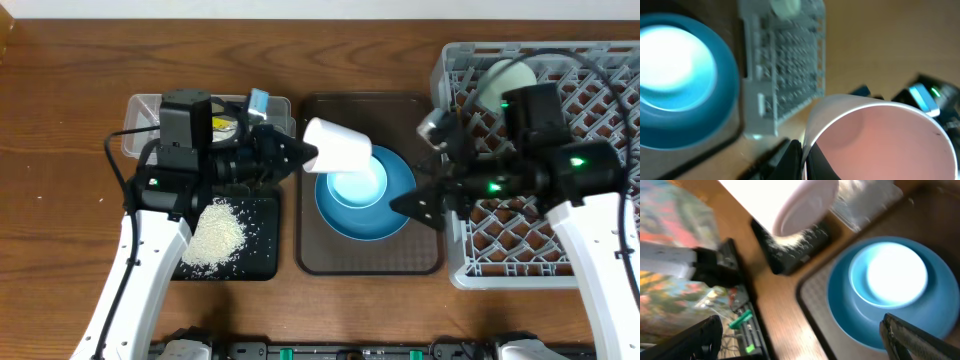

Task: Sort waste into correct bins and load items into the dishwasher rack
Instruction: 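Lift the pink cup with the left gripper and tilt it toward the right gripper, then grasp the cup with the right gripper while the left gripper holds it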

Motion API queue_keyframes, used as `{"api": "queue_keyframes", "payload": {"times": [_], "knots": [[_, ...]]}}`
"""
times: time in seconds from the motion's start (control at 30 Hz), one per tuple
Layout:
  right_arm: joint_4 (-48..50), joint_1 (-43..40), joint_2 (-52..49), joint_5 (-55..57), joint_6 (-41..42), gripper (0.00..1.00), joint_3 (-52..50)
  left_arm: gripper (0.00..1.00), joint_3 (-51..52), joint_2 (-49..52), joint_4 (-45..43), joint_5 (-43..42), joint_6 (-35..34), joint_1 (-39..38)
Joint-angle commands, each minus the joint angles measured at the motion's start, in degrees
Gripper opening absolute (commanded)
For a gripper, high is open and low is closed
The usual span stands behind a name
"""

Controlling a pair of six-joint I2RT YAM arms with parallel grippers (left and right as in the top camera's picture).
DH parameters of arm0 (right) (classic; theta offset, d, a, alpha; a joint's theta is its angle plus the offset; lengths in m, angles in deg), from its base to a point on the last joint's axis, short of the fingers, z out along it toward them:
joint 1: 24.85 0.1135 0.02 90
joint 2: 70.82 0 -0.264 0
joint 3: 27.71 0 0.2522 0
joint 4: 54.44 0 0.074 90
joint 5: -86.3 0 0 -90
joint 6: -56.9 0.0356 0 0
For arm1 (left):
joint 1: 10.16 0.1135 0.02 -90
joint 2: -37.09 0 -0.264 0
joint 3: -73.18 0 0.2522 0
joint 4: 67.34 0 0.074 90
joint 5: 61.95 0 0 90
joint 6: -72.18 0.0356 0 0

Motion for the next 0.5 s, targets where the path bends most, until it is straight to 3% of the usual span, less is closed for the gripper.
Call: {"api": "queue_keyframes", "payload": {"times": [0.0,0.47], "knots": [[-1.86,-2.56,0.44,-12.39,-10.91,0.99,0.76,0.06,-0.33,-0.09,-0.31,-7.61,1.75,-1.46],[-2.05,-2.54,0.42,-16.11,-12.46,0.97,0.74,0.06,-0.33,-0.09,-7.89,-3.23,-0.66,-11.30]]}}
